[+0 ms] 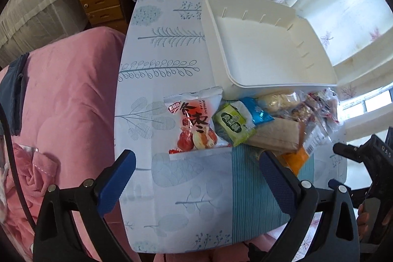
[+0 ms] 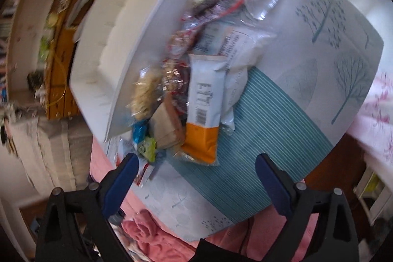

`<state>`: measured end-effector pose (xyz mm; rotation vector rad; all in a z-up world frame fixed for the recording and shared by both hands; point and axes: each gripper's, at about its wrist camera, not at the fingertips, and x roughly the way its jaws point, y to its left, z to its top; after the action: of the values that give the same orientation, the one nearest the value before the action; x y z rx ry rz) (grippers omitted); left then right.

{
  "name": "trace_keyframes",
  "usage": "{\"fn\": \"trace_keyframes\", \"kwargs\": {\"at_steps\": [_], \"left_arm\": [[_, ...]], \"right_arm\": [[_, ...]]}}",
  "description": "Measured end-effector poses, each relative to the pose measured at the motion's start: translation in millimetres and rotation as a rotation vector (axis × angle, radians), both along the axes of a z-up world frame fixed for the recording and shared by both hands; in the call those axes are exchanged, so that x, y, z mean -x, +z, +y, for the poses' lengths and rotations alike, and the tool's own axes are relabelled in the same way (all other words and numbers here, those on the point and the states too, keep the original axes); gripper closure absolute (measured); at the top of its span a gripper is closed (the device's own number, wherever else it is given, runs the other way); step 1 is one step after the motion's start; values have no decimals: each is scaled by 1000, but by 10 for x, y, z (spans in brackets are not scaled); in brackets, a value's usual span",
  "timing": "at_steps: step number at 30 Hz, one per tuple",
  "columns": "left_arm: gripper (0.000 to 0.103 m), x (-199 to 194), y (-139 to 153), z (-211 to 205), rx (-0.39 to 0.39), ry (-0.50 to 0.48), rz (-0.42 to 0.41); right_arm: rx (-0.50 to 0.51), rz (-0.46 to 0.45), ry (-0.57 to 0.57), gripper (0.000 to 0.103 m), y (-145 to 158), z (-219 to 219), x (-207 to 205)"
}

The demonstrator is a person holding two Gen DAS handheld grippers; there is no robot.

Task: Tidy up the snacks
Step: 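Grasp the red-and-white bag with the left tool while the right tool grasps the orange-and-white oat bar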

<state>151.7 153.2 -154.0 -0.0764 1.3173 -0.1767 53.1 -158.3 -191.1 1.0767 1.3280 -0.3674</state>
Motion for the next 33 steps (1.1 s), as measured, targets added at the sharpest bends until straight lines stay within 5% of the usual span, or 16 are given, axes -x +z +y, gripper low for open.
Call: {"fn": "trace_keyframes", "kwargs": {"at_steps": [16, 26, 33], "left_arm": [[11, -603, -955, -188, -31, 111, 226], [49, -764, -1241, -199, -15, 143, 280], [53, -810, -1298, -101, 22, 152, 282]], "right_arm": [[-42, 222, -50, 23, -774, -281, -398], [-36, 252, 7, 57, -830, -373, -841], [-42, 273, 14, 65, -866, -333, -859]]}}
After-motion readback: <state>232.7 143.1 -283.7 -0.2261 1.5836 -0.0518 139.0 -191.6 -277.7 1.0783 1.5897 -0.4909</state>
